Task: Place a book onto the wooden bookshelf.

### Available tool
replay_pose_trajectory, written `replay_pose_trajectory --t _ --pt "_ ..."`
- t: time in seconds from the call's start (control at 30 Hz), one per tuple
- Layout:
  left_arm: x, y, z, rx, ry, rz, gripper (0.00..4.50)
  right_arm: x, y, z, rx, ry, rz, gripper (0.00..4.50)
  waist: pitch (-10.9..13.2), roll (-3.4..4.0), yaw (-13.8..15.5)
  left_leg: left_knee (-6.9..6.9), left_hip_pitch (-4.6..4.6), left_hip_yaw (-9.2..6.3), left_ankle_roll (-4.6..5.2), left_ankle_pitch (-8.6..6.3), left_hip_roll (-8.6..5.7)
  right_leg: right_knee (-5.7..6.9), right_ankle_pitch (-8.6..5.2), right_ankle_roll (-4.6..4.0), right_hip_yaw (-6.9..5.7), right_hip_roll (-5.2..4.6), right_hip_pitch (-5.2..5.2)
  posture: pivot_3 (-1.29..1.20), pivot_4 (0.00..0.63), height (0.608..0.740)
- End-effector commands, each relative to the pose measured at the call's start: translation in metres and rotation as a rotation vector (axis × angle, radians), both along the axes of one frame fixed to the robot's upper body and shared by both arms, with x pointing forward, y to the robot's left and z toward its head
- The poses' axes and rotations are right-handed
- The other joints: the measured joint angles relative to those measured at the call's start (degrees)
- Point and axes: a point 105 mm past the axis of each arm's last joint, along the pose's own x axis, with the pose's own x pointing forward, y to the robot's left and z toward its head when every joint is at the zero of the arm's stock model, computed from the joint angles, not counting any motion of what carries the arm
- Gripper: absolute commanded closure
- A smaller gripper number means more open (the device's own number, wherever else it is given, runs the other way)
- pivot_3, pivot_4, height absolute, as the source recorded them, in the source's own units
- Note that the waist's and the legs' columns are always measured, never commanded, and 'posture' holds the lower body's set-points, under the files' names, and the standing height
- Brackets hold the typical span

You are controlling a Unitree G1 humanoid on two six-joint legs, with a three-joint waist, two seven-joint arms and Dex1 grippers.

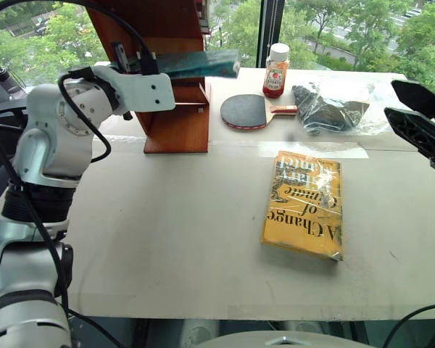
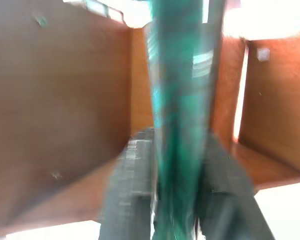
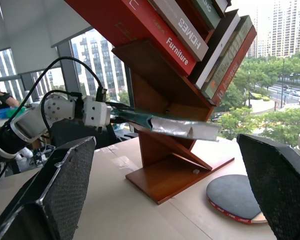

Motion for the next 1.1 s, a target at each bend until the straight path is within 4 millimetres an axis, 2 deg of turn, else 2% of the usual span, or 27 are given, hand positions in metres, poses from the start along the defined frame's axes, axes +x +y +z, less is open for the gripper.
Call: replay_pose_trajectory --t 0.03,0.07,0.1,0.13,0.2,0.37,0.53,0.7,0.77,0.8,0.83,0.9,1.0,1.1 --pt "-0.007 0.009 0.019 -0.020 -0.070 0.036 1.56 -0.005 -0.002 0.007 -0.002 -0.046 -0.010 0.00 0.00 0.00 0.01 0.03 0.00 0.00 0.00 0.00 0.00 0.01 0.00 0.00 0.00 0.00 0.00 0.00 0.150 0.740" --pt "-0.008 0.010 0.019 -0.040 -0.074 0.039 1.56 -0.004 -0.003 0.007 0.001 -0.046 -0.015 0.00 0.00 0.00 0.02 0.04 -0.01 0.00 0.00 0.00 -0.01 0.01 0.00 0.00 0.00 -0.01 0.00 0.00 0.150 0.740" --pt "-0.010 0.014 0.015 -0.064 -0.066 0.052 1.02 -0.004 -0.004 0.005 0.002 -0.043 -0.020 0.00 0.00 0.00 0.03 0.07 -0.02 0.01 0.00 0.00 -0.02 0.01 0.00 0.00 0.00 -0.02 0.00 0.00 0.150 0.740" --pt "-0.011 0.016 0.013 -0.081 -0.060 0.061 0.92 -0.003 -0.004 0.004 0.003 -0.041 -0.023 0.00 0.00 0.00 -0.06 0.07 -0.03 0.02 0.00 0.00 -0.03 0.01 0.00 0.01 0.01 -0.04 0.00 0.00 0.150 0.740" --pt "-0.015 0.020 0.010 -0.101 -0.067 0.071 0.02 -0.003 -0.006 0.001 -0.001 -0.036 -0.032 0.00 0.00 0.00 -0.16 0.06 -0.02 0.03 0.00 0.00 -0.02 0.02 0.00 0.01 0.03 -0.04 0.00 0.00 0.150 0.740" --pt "-0.039 0.021 0.035 -0.091 -0.296 0.042 0.02 -0.004 -0.016 -0.003 0.005 -0.027 -0.084 0.00 0.01 -0.03 -0.14 0.05 -0.06 0.00 0.00 0.00 -0.02 0.05 0.00 0.00 0.02 -0.05 -0.05 0.00 0.150 0.740" --pt "-0.056 0.022 0.034 -0.165 -0.380 0.010 0.02 -0.007 -0.025 -0.016 -0.025 0.010 -0.124 0.00 0.01 -0.03 -0.03 0.05 -0.03 0.03 0.00 0.00 -0.04 0.04 0.00 0.01 0.02 -0.12 -0.04 0.00 0.150 0.740" --pt "-0.066 0.020 0.037 -0.197 -0.443 -0.022 0.02 -0.014 -0.026 -0.018 -0.029 0.014 -0.141 0.00 0.01 -0.03 0.04 0.08 0.02 0.05 0.00 0.00 -0.04 0.09 0.01 0.00 0.02 -0.12 -0.02 0.00 0.150 0.740" --pt "-0.068 0.013 0.021 -0.301 -0.393 -0.072 0.02 -0.018 -0.024 -0.024 -0.059 0.026 -0.151 0.00 -0.02 0.01 0.09 0.08 0.02 0.06 0.00 0.00 -0.04 0.08 0.01 0.00 0.03 -0.13 -0.02 0.00 0.150 0.740" --pt "-0.069 0.005 0.008 -0.370 -0.331 -0.119 0.02 -0.021 -0.022 -0.029 -0.078 0.034 -0.158 0.00 -0.03 0.00 0.16 0.05 0.02 0.07 0.00 0.00 -0.04 0.06 0.00 0.01 0.03 -0.15 -0.01 0.00 0.150 0.740" --pt "-0.070 -0.002 -0.009 -0.436 -0.250 -0.159 0.02 -0.024 -0.020 -0.034 -0.095 0.043 -0.163 0.00 -0.03 0.00 0.23 0.05 0.02 0.06 0.00 0.00 -0.04 0.08 0.00 0.01 0.02 -0.15 0.00 0.00 0.150 0.740" --pt "-0.074 -0.024 -0.054 -0.664 0.012 -0.257 0.02 -0.030 -0.017 -0.051 -0.144 0.072 -0.184 0.00 -0.06 0.02 0.48 0.02 0.01 0.06 -0.01 0.00 -0.04 0.07 0.00 0.01 0.02 -0.15 -0.01 0.00 0.150 0.740" --pt "-0.088 -0.036 -0.100 -0.828 0.244 -0.280 0.02 -0.039 -0.019 -0.088 -0.234 0.134 -0.254 0.00 -0.04 -0.05 0.73 0.01 -0.02 0.05 -0.01 0.00 -0.03 0.06 0.00 0.01 0.01 -0.15 -0.04 0.00 0.150 0.740" --pt "-0.106 -0.047 -0.136 -1.013 0.429 -0.302 0.02 -0.047 -0.032 -0.125 -0.269 0.207 -0.355 0.00 -0.05 -0.03 0.85 0.06 0.03 0.05 -0.01 0.00 -0.03 0.08 -0.04 -0.03 0.01 -0.13 -0.04 0.00 0.150 0.740"
